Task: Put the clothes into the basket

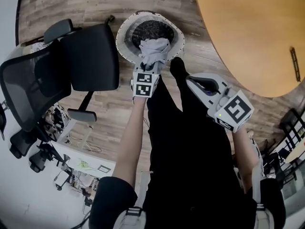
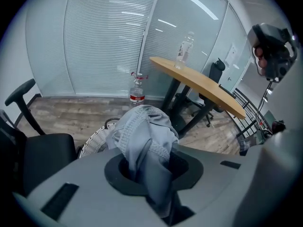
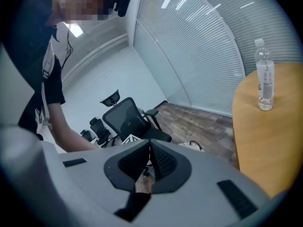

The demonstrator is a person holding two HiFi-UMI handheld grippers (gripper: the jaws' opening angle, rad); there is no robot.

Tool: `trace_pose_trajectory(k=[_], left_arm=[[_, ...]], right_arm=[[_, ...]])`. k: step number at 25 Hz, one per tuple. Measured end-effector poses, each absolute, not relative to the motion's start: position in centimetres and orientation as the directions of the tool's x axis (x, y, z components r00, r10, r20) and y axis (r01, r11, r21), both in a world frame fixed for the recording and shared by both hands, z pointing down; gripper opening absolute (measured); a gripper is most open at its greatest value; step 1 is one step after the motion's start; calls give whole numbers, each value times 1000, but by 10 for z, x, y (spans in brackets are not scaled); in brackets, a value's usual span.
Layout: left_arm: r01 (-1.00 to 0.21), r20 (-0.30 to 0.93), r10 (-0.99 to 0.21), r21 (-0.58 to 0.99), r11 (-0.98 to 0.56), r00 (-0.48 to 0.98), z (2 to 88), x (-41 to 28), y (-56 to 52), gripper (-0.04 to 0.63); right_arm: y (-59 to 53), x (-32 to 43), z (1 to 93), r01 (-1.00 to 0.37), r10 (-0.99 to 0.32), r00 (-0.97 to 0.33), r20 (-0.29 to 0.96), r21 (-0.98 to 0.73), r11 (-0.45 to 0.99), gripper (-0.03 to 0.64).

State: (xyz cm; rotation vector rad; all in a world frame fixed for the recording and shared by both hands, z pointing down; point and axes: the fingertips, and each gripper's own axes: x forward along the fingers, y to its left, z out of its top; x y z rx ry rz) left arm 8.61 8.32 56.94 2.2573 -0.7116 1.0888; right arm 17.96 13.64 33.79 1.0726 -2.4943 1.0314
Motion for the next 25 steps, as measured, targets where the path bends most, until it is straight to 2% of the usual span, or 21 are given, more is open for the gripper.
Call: trace_pose_trajectory(k=[6, 11, 25], left_arm=[[-634, 847, -187, 209, -744, 498, 638, 87, 76, 89], [-607, 854, -172, 193, -771, 491, 674, 97, 79, 89], [-513, 900, -59, 191, -837, 431, 808, 108, 85, 90]], right_arm=[[122, 181, 385, -709, -517, -705, 486, -489, 507, 17], [112, 181, 398, -705, -546, -706, 451, -522, 481, 17], [103, 162, 494, -683, -483, -727, 489, -588, 433, 17]])
